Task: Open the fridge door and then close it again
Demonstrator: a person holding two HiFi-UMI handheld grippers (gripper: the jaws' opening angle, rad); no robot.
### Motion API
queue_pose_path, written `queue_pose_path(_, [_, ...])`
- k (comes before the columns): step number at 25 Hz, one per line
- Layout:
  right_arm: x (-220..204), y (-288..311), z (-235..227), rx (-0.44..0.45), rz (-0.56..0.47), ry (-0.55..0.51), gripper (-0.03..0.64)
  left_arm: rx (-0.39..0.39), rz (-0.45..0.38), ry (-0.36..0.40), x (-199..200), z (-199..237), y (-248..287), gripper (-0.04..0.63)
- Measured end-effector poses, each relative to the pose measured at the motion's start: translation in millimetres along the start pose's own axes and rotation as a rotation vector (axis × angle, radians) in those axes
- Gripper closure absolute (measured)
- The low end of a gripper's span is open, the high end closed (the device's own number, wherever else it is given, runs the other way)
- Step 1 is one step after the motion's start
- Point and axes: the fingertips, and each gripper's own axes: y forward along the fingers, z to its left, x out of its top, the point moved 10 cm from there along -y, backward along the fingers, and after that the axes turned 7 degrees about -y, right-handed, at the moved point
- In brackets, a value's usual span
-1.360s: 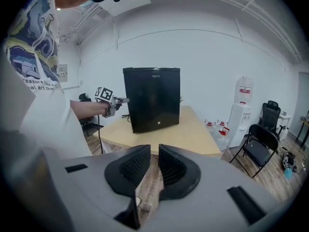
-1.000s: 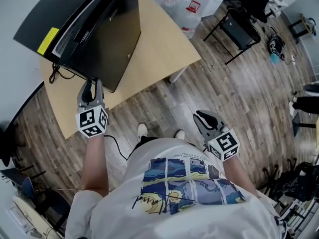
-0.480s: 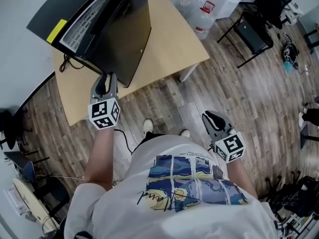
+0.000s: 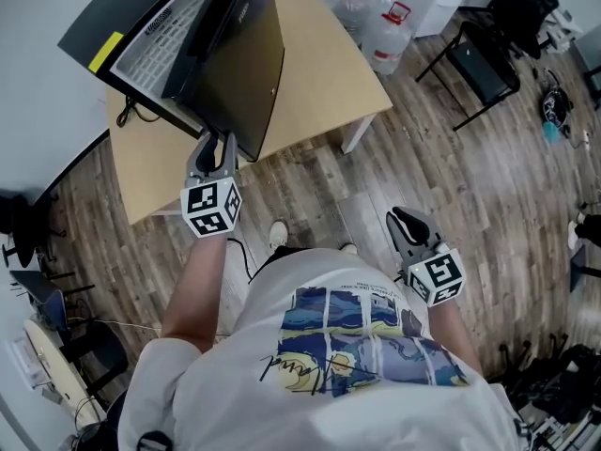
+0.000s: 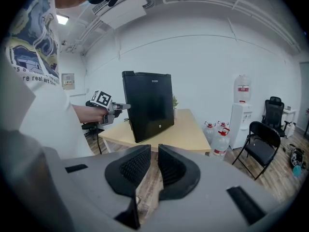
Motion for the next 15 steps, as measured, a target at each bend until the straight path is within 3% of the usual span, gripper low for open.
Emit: queue_pose_path(15, [-32.0, -50.2, -35.9, -0.022, -0.013, 0.029, 0.572, -0.008, -0.006, 0.001, -4.9, -80.4, 9.6, 0.476])
